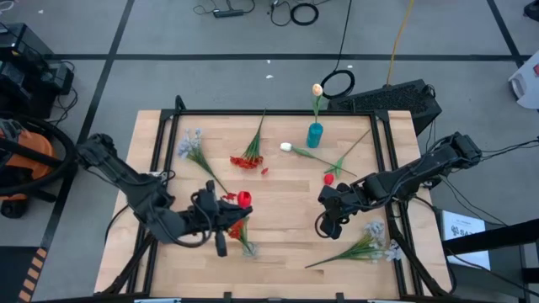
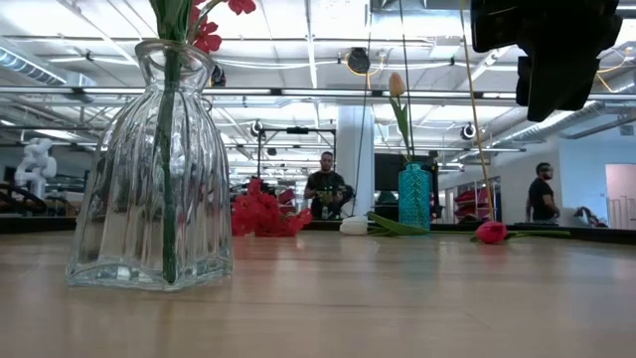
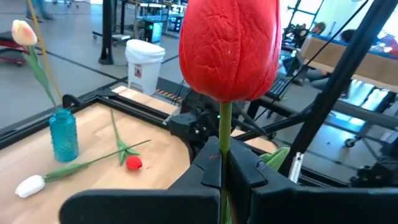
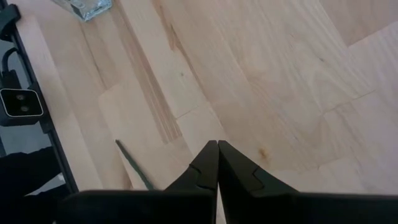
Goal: Sort flowers into vase by color
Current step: Put the bottom red flower into the transparent vase
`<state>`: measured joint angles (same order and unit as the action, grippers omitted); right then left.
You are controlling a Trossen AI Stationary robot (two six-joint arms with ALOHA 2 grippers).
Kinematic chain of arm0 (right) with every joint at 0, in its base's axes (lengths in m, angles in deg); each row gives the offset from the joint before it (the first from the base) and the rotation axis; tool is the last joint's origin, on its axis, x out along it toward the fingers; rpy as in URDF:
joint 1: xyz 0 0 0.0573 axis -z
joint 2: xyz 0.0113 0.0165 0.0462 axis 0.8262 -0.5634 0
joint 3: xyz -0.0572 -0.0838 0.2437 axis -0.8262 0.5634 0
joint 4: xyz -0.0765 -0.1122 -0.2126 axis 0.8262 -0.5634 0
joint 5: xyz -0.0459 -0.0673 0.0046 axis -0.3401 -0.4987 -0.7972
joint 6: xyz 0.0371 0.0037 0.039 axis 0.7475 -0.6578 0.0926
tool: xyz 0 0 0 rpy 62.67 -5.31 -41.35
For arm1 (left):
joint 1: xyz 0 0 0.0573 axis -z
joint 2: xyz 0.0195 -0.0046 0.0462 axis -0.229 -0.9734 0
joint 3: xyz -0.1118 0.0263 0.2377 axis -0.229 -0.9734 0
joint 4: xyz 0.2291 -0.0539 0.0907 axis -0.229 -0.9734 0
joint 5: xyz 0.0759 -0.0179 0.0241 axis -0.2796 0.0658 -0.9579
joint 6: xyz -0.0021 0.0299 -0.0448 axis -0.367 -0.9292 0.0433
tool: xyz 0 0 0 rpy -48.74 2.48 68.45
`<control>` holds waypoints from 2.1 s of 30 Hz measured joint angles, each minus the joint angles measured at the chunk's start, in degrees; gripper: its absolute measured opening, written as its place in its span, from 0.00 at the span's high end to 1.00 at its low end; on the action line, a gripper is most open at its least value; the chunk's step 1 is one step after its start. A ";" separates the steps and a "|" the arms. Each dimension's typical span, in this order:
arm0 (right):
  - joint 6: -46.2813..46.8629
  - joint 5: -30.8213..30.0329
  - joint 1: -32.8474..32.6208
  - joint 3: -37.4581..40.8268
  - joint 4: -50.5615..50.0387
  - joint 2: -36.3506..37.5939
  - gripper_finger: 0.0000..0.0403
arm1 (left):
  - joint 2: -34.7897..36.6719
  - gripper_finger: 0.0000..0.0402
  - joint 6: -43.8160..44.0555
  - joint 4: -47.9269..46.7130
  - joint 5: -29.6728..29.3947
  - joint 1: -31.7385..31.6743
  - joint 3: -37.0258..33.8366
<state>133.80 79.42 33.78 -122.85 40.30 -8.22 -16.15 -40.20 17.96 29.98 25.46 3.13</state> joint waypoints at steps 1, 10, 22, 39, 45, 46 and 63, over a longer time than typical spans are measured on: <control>0.00 0.00 0.00 0.00 0.00 -0.02 1.00 | -0.51 0.99 -0.01 0.00 -0.31 0.00 0.00; -0.44 0.07 0.00 0.00 -0.01 0.00 1.00 | -4.01 0.99 -0.02 -0.46 -2.35 0.49 0.00; -1.93 -0.11 0.02 0.00 -0.02 0.00 1.00 | -6.48 0.96 4.60 -4.17 1.20 1.99 0.00; -2.99 -0.15 0.02 0.00 -0.02 0.00 1.00 | -6.44 0.81 7.61 -4.64 3.30 0.70 0.00; -2.95 -0.15 0.09 0.00 -0.02 0.00 1.00 | -3.20 0.65 5.59 -6.66 3.28 0.70 0.00; -2.93 -0.15 0.07 0.00 0.00 0.02 1.00 | -2.15 0.64 4.48 -6.70 3.29 0.70 0.12; 5.42 -3.99 0.24 0.00 0.02 0.02 1.00 | 6.44 0.62 1.29 -17.55 18.80 0.82 2.04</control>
<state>139.23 75.43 34.02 -122.85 40.33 -8.20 -9.70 -38.91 0.41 48.78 26.28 5.17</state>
